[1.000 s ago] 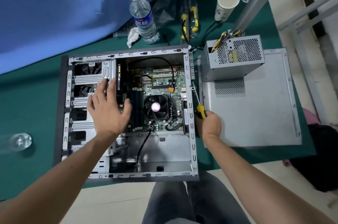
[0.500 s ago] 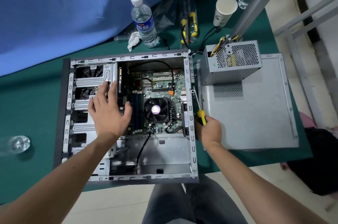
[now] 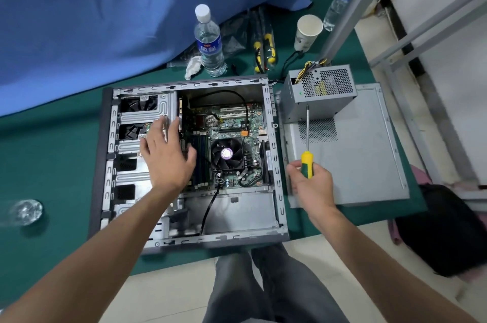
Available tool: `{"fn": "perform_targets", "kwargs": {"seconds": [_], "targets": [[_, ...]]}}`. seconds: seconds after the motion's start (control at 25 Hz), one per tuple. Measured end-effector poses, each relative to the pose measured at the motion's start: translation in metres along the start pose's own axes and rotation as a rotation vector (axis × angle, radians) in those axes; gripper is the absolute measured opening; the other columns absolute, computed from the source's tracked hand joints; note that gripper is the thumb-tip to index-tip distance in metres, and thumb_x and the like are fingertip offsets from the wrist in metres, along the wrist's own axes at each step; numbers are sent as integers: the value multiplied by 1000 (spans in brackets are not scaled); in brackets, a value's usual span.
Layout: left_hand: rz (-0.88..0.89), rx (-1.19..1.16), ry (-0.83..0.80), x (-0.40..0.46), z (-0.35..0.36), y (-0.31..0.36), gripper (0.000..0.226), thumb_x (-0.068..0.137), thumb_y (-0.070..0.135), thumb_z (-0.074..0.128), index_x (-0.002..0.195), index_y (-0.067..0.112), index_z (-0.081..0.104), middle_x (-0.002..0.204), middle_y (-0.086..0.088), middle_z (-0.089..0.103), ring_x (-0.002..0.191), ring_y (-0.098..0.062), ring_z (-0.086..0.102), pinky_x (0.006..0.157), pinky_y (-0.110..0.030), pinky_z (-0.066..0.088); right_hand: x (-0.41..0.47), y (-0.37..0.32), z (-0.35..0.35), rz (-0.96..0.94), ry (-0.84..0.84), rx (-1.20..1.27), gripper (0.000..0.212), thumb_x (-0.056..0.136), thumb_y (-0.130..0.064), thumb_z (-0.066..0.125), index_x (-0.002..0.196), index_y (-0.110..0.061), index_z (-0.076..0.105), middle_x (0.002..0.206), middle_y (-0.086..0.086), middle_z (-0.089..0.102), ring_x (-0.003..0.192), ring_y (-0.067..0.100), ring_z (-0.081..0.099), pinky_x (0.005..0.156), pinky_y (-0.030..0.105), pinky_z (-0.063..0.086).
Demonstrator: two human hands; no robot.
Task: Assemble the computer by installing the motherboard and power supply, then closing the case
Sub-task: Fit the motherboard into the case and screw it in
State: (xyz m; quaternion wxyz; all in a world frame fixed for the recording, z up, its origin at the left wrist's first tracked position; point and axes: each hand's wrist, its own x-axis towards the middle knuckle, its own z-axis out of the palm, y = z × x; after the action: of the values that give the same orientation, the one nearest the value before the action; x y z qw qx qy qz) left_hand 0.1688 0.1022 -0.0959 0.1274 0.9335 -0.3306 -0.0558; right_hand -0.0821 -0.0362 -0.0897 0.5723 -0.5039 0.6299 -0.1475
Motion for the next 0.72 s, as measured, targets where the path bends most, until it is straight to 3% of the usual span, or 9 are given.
{"fn": "perform_targets", "kwargs": {"seconds": [0.12, 0.2, 0.28, 0.36, 0.44, 0.52, 0.64, 0.72], "targets": [[231, 72, -66, -16, -8, 15, 32, 87, 19, 61, 118, 13, 62, 123, -12, 51, 117, -30, 47, 108, -50, 31, -24, -19, 2, -80, -33, 15, 9, 90, -23, 70, 80, -24, 69, 62, -4, 59, 52, 7, 52, 51, 27, 48], [302, 108, -357, -37, -8, 28, 23, 90, 26, 51, 107, 17, 64, 109, -2, 53, 101, -22, 56, 98, -40, 46, -38, -25, 4, -118, -42, 16, 10, 90, -23, 70, 80, -25, 69, 60, -7, 57, 53, 7, 51, 53, 27, 49], [303, 231, -708, -60, -6, 38, 24, 94, 26, 52, 112, 16, 64, 125, -7, 52, 102, -24, 59, 92, -38, 54, -51, -27, 7, -119, -39, 31, 11, 90, -23, 69, 79, -24, 69, 62, -5, 58, 52, 5, 51, 53, 25, 50], [255, 287, -900, -72, -6, 41, 24, 96, 23, 52, 113, 11, 65, 132, -13, 57, 105, -28, 63, 90, -37, 54, -62, -24, 9, -108, -34, 39, 11, 90, -24, 69, 80, -23, 68, 64, -3, 59, 52, 5, 52, 53, 25, 51], [250, 353, -892, -76, -13, 43, 21, 96, 18, 50, 106, 8, 67, 118, -12, 67, 94, -26, 63, 81, -35, 51, -71, -18, 10, -97, -36, 50, 9, 90, -24, 70, 81, -23, 69, 62, -3, 60, 51, 5, 51, 53, 25, 51], [376, 526, -759, -76, -24, 43, 18, 97, 21, 48, 95, 15, 66, 109, -7, 71, 90, -22, 58, 81, -34, 44, -77, -13, 12, -91, -44, 74, 8, 90, -23, 70, 82, -22, 70, 63, -3, 61, 50, 5, 50, 52, 24, 50], [584, 857, -642, -79, -35, 26, 27, 98, 35, 47, 95, 17, 67, 112, -5, 66, 108, -24, 45, 94, -39, 37, -81, -8, 20, -92, -57, 88, 6, 90, -22, 70, 84, -21, 69, 67, -3, 62, 51, 5, 50, 53, 24, 50], [660, 1010, -606, -79, -41, 16, 41, 96, 52, 47, 101, 18, 69, 127, -8, 54, 122, -28, 33, 103, -47, 28, -87, -3, 28, -92, -81, 99, 5, 89, -22, 70, 85, -19, 69, 67, -2, 60, 51, 6, 50, 54, 25, 49]]}}
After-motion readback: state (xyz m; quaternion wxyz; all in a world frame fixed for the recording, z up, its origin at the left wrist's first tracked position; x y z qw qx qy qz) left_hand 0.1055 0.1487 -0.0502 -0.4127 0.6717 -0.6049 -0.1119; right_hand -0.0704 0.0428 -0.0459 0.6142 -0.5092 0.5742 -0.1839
